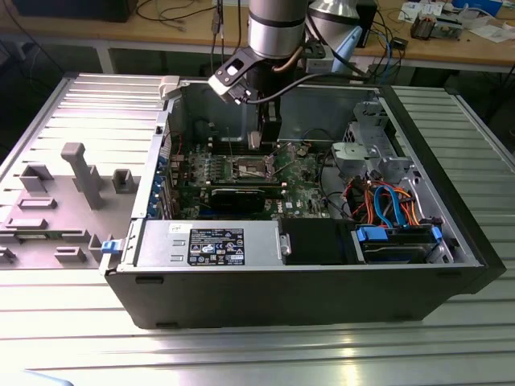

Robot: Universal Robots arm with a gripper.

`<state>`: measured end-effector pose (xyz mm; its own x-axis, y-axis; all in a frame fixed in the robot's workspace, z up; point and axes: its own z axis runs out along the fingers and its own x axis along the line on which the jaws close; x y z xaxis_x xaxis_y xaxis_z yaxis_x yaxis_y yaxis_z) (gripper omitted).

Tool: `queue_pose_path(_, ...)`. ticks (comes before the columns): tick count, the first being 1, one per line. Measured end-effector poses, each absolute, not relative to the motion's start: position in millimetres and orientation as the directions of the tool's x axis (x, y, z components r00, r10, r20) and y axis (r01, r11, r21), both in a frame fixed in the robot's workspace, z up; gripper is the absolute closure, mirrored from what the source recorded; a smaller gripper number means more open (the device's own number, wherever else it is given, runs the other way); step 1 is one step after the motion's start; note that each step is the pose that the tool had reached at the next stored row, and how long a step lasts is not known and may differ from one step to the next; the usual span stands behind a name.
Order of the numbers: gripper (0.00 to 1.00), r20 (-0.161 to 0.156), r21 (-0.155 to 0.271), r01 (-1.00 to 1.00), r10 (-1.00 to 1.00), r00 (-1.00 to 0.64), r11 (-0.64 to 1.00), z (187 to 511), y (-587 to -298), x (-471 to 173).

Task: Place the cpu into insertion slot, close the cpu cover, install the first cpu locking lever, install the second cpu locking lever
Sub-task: 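Place the cpu into insertion slot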

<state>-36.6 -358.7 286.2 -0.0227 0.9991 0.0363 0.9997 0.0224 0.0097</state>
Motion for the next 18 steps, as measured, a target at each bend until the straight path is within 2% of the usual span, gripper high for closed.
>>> queue_pose_path(18, 0.45, 0.036, 0.009, 1.000, 0.999, -0.021, 0.020, 275.8, -357.3, -36.7)
